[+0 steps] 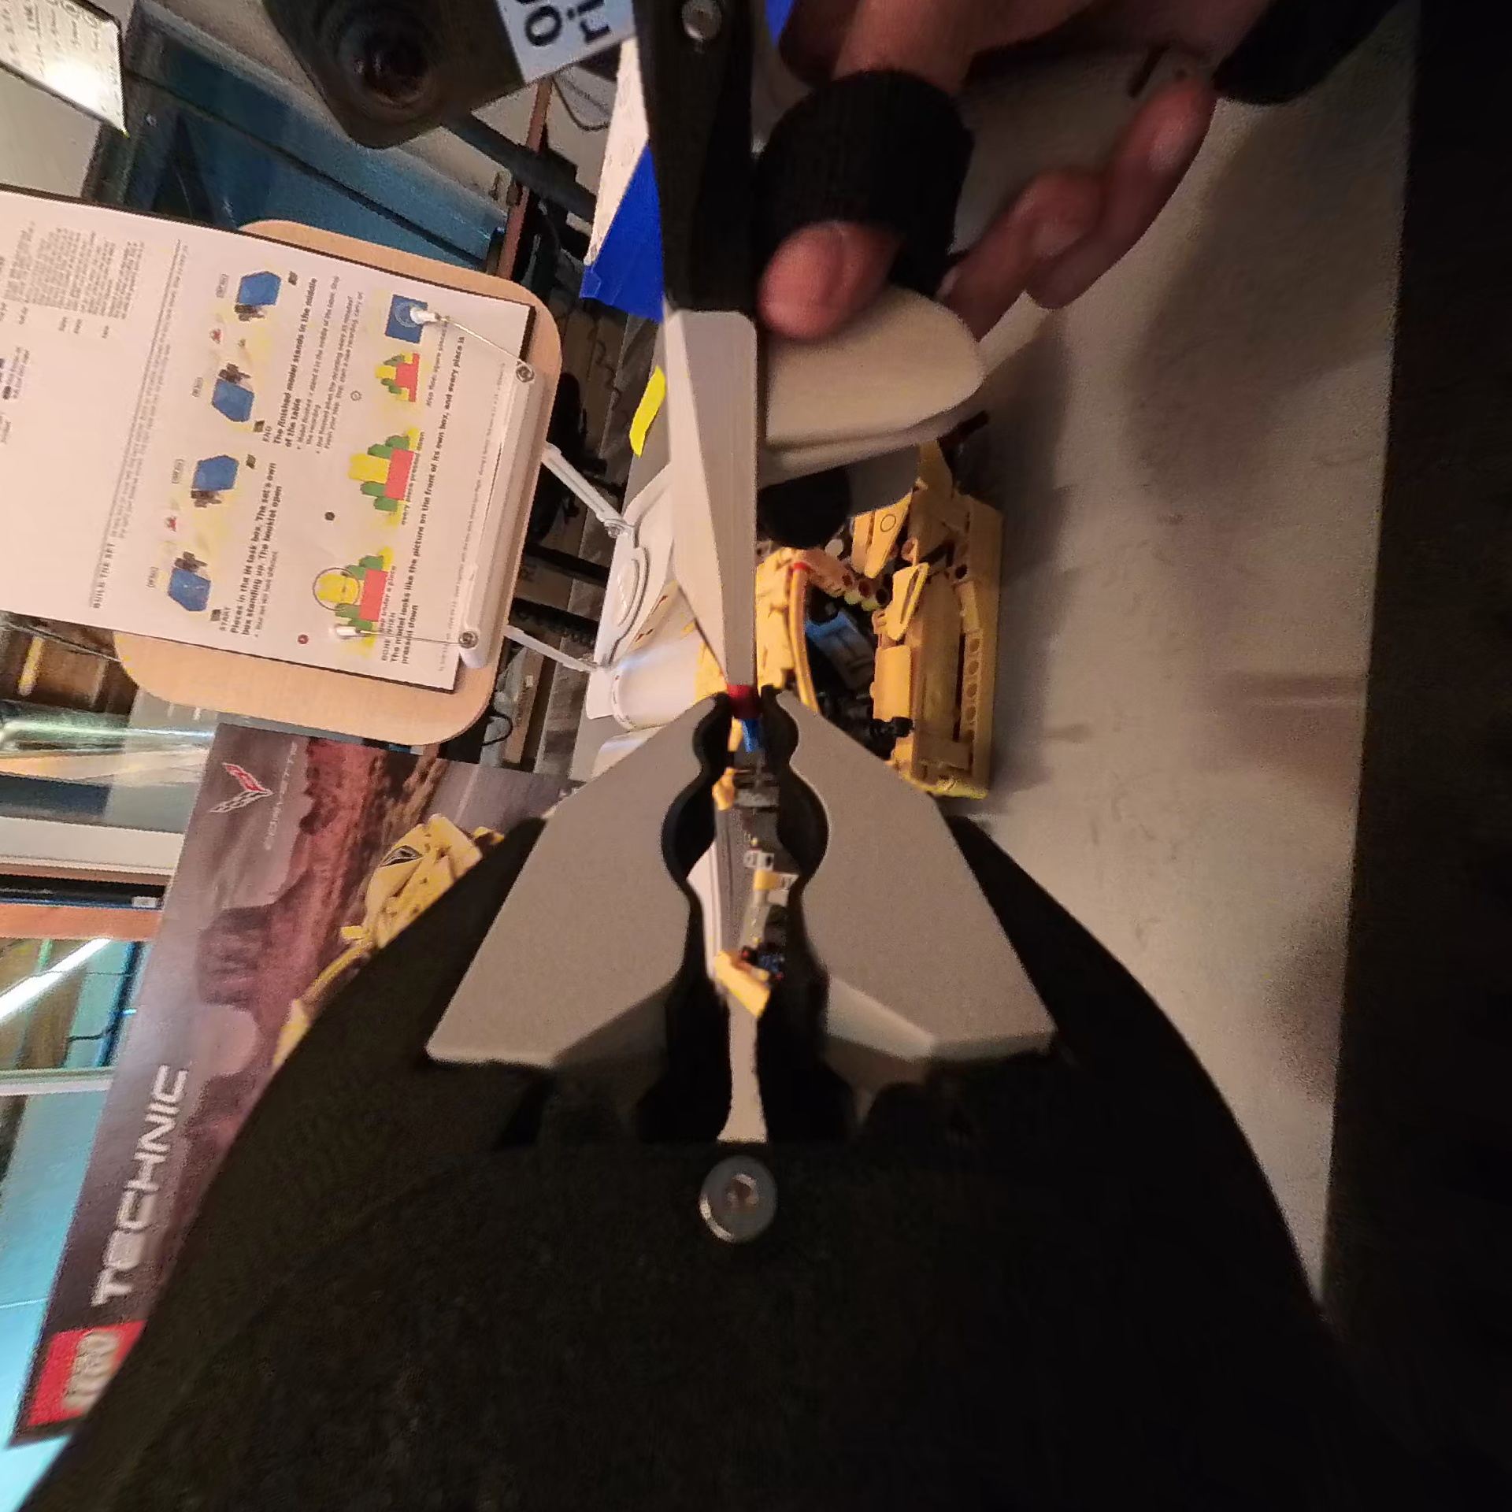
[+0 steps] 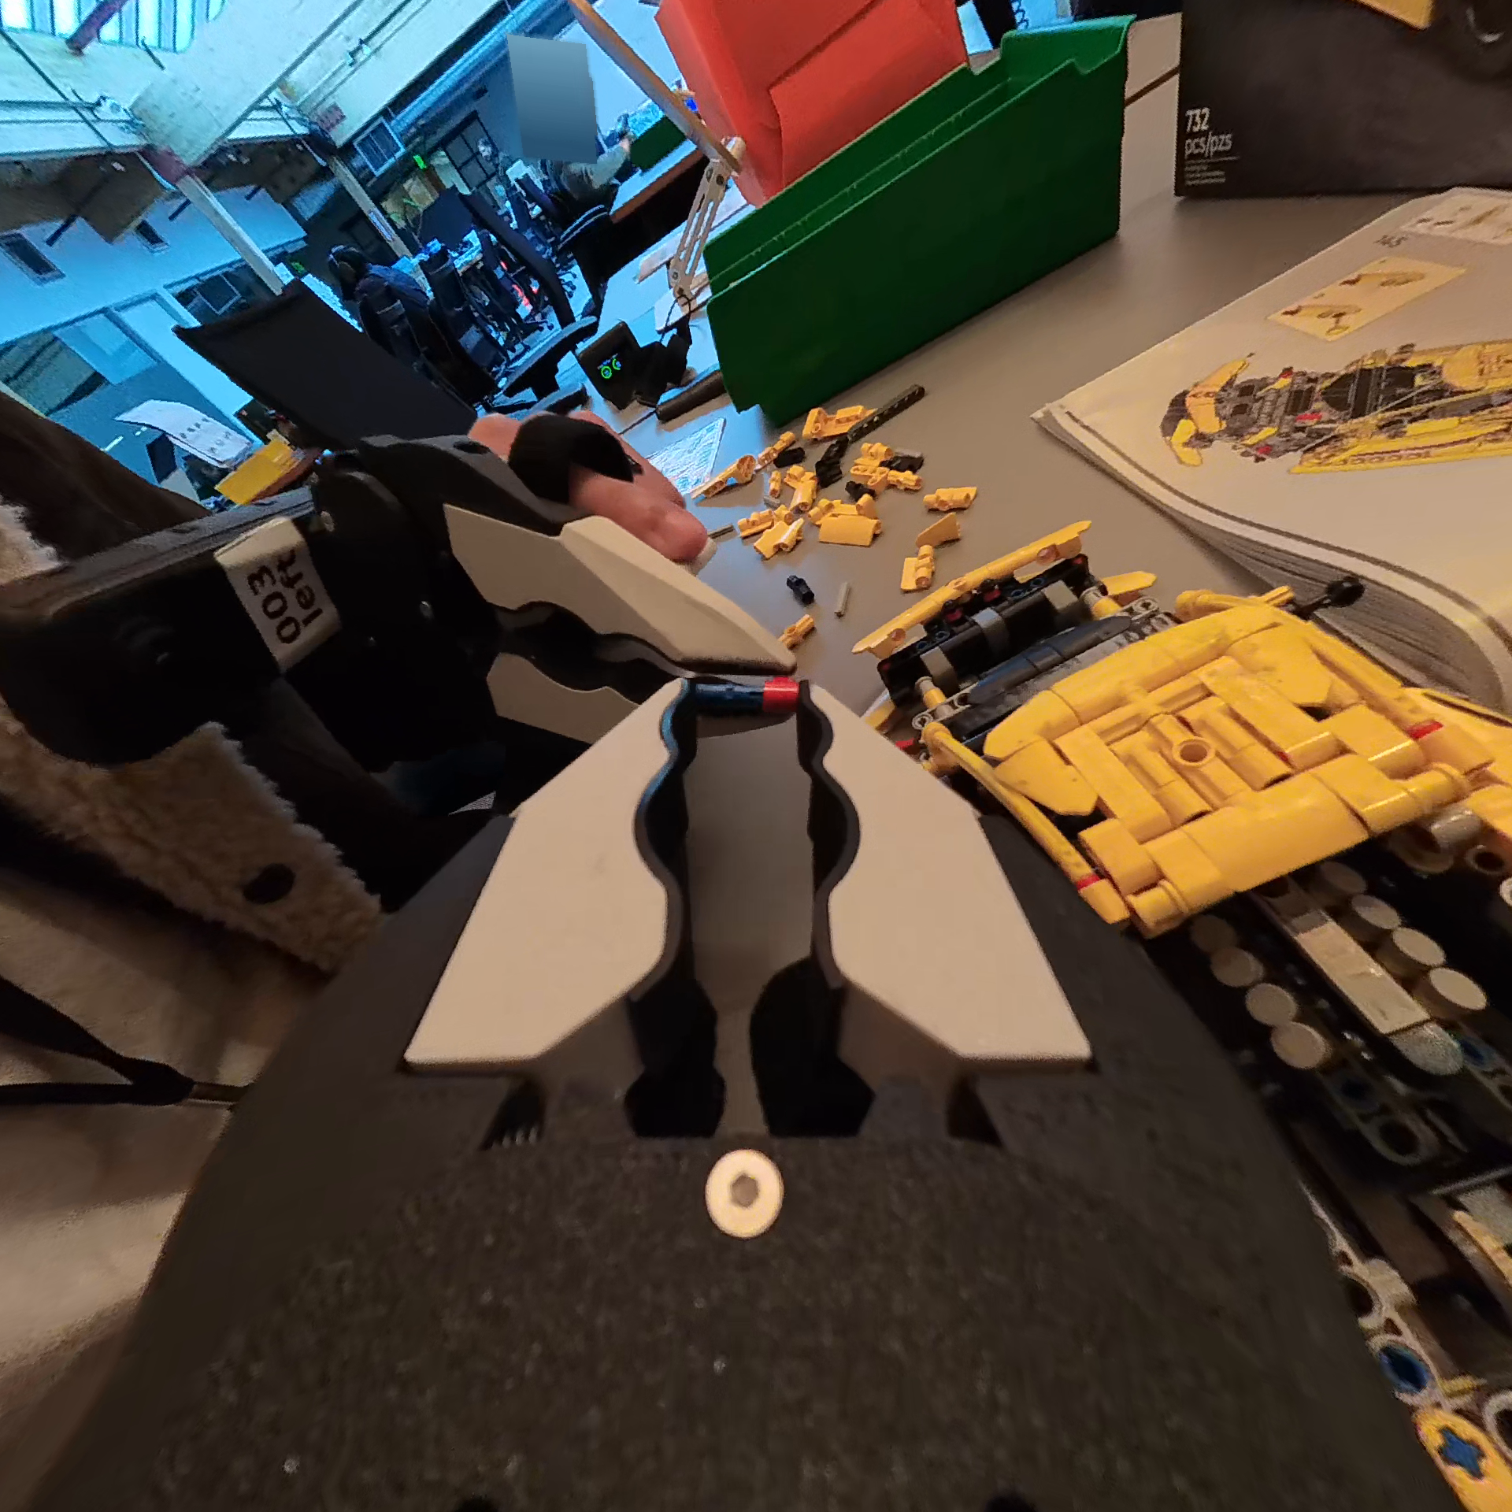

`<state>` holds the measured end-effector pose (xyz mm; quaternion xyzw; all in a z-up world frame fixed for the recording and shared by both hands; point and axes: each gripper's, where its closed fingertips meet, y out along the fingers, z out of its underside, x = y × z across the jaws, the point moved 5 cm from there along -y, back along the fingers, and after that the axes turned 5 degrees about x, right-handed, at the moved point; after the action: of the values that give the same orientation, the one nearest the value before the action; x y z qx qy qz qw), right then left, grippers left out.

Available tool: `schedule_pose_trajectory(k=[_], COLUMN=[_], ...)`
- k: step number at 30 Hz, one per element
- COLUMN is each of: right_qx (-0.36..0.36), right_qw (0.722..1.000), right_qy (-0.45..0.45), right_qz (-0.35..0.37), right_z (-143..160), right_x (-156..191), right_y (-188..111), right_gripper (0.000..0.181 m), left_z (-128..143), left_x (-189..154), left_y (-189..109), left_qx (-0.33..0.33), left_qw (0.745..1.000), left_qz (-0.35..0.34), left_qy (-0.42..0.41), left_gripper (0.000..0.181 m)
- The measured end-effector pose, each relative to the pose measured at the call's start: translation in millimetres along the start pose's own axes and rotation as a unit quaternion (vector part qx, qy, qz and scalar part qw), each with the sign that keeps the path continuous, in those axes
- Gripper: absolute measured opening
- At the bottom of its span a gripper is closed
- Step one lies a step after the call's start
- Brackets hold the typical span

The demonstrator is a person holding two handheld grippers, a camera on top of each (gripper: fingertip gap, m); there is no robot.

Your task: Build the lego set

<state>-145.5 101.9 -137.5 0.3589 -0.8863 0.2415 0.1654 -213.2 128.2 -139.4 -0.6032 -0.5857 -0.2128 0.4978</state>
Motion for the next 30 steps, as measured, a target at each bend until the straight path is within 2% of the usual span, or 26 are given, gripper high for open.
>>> schedule_pose_trajectory(k=[4,7,10,13,15,16,18,22,25,30], right_qx=[0.008,0.006,0.023,0.056,0.081,0.089,0.099,0.115,0.119,0.11], right_qw=[1.0,0.999,0.995,0.99,0.985,0.983,0.98,0.975,0.972,0.969], right_qy=[0.0,-0.015,-0.032,-0.06,-0.085,-0.095,-0.111,-0.137,-0.149,-0.16], right_qz=[0.012,0.052,0.095,0.117,0.129,0.132,0.131,0.128,0.139,0.154], right_z=[1.7,0.2,3.5,9.9,14.5,16.1,17.7,21.1,21.3,19.1], right_x=[-5.2,-13.1,-21.3,-21.9,-20.2,-19.0,-15.2,-10.2,-10.9,-11.8], right_y=[-2.8,-11.4,-14.6,-7.7,-1.6,1.5,7.1,16.5,18.6,16.4], right_gripper=[0.023,0.023,0.023,0.023,0.023,0.023,0.023,0.023,0.023,0.023], left_z=[4.9,25.2,61.5,109.5,127.5,132.0,131.6,133.1,138.2,132.8], left_x=[0.2,7.3,27.8,51.6,62.1,64.7,61.7,44.4,37.7,30.0], left_y=[4.1,2.3,-3.3,-9.9,-13.8,-15.0,-14.5,-5.1,-1.7,0.3], left_qx=[-0.021,-0.026,-0.047,-0.06,-0.074,-0.079,-0.078,-0.009,0.029,0.04], left_qw=[0.991,0.961,0.903,0.824,0.783,0.774,0.772,0.801,0.811,0.829], left_qz=[0.054,0.117,0.111,0.065,0.062,0.061,0.073,0.07,0.062,0.07], left_qy=[-0.12,-0.251,-0.412,-0.56,-0.614,-0.625,-0.627,-0.594,-0.581,-0.553], left_gripper=[0.009,0.019,0.019,0.018,0.019,0.019,0.019,0.018,0.018,0.018])
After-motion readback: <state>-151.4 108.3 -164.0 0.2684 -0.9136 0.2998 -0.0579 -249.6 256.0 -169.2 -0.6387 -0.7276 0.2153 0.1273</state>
